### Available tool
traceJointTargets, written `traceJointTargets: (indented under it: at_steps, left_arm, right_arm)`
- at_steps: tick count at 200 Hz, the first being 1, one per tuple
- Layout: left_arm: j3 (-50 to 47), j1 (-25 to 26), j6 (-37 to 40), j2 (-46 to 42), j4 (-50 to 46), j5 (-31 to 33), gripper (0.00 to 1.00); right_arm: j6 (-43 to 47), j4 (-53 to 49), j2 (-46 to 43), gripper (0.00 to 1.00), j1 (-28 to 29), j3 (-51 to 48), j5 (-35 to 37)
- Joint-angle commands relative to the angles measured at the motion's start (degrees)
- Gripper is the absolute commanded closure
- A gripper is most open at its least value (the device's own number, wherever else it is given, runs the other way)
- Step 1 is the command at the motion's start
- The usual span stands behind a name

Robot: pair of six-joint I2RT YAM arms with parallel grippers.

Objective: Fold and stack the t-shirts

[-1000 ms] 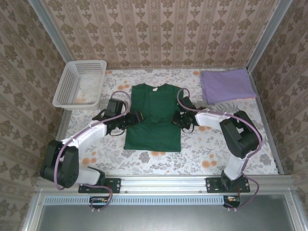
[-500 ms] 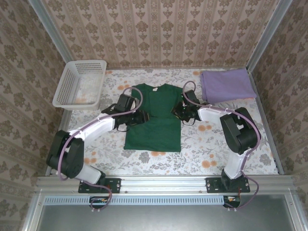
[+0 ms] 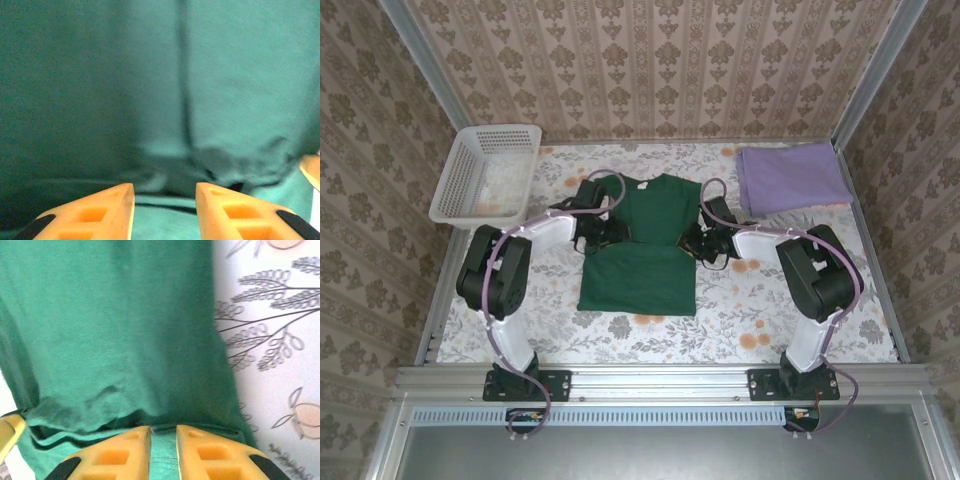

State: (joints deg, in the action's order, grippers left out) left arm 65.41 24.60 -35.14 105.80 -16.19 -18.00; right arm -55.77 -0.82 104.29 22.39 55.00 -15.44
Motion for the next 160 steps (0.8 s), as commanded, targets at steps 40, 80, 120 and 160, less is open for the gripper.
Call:
traceJointTargets:
  at_steps: [40, 80, 120, 160]
  left_arm:
    - [-0.01, -6.14, 1.84, 5.33, 1.67, -4.36, 0.63]
    - [1.08, -6.23, 1.79, -1.09, -2.06, -0.09, 0.48]
    - [-4.94, -3.88, 1.12, -16.48, -6.48, 11.37, 0.31]
    - [-8.79, 7.73, 4.66, -20.72, -6.15, -3.86, 0.71]
  right_arm:
    - [0.45, -2.01, -0.57, 0.79, -1.78, -2.25, 3.84]
    - [-0.19, -0.78, -6.56, 0.78, -1.84, -5.03, 5.17]
    - [1.36, -0.55, -19.63, 0.77, 4.47, -12.51, 10.60]
    - [-2.02, 2.44, -19.46, 0.83, 16.02, -14.57, 6.42]
